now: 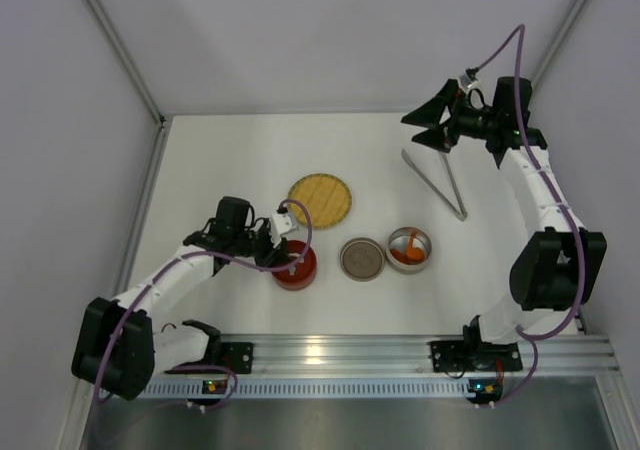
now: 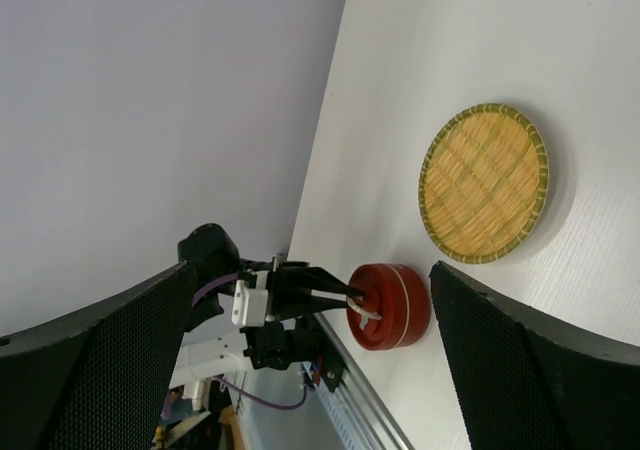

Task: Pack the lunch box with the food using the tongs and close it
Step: Close the box lid on the packing box, then adjust the box lid on the packing box.

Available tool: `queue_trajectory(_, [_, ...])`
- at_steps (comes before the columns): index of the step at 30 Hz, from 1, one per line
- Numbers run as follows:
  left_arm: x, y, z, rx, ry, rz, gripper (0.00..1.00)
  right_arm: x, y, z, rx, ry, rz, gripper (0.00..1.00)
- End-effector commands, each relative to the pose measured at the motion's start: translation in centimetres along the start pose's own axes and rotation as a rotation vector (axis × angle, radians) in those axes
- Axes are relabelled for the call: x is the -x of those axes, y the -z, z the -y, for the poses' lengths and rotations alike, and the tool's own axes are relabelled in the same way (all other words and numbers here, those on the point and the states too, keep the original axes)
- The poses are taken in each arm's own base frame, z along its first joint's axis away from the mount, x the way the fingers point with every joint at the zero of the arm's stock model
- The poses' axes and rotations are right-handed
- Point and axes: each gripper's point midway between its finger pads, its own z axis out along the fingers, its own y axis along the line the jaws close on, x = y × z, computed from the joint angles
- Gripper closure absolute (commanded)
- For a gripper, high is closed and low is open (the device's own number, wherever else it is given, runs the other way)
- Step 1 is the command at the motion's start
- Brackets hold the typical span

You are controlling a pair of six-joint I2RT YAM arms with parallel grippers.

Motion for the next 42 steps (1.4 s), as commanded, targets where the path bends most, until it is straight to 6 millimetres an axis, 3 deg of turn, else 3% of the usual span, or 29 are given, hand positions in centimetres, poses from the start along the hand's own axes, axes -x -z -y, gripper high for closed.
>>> queue_trajectory(1, [2.2,0.2,-0.1,-0.024,-0.053,0.056,0.76,0.6,0.5,0.0,0.013,0.008,0.012,0.01])
queue_trajectory(7, [2.2,0.1,0.3,-0.038,-0.072,0.045,0.69,0.5,0.5,0.0,0.015,0.010,0.011,0.00])
queue_trajectory(20, [1.6,-0.5,0.0,-0.039,-0.101,-0.035,0.70,0.5,0.5,0.0,0.018,0.008,0.009,0.01])
queue_trajectory(26, [0.7,-0.7,-0.4,-0.030,-0.106,-0.110,0.80,0.5,0.5,-0.1,0.019,0.011,0.010,0.01])
queue_trajectory(30, [1.1,-0.4,-1.5,0.021,-0.084,-0.144,1.00,0.5,0.5,-0.1,0.019,0.012,0.010,0.01])
queue_trajectory(36, [1.7,0.1,-4.5,0.197,0.009,-0.168,1.00,0.5,0.5,-0.1,0.017,0.011,0.012,0.01])
queue_trajectory(42, [0.5,0.2,-4.6,0.233,0.057,-0.195,1.00,0.5,0.7,-0.5,0.019,0.019,0.012,0.01])
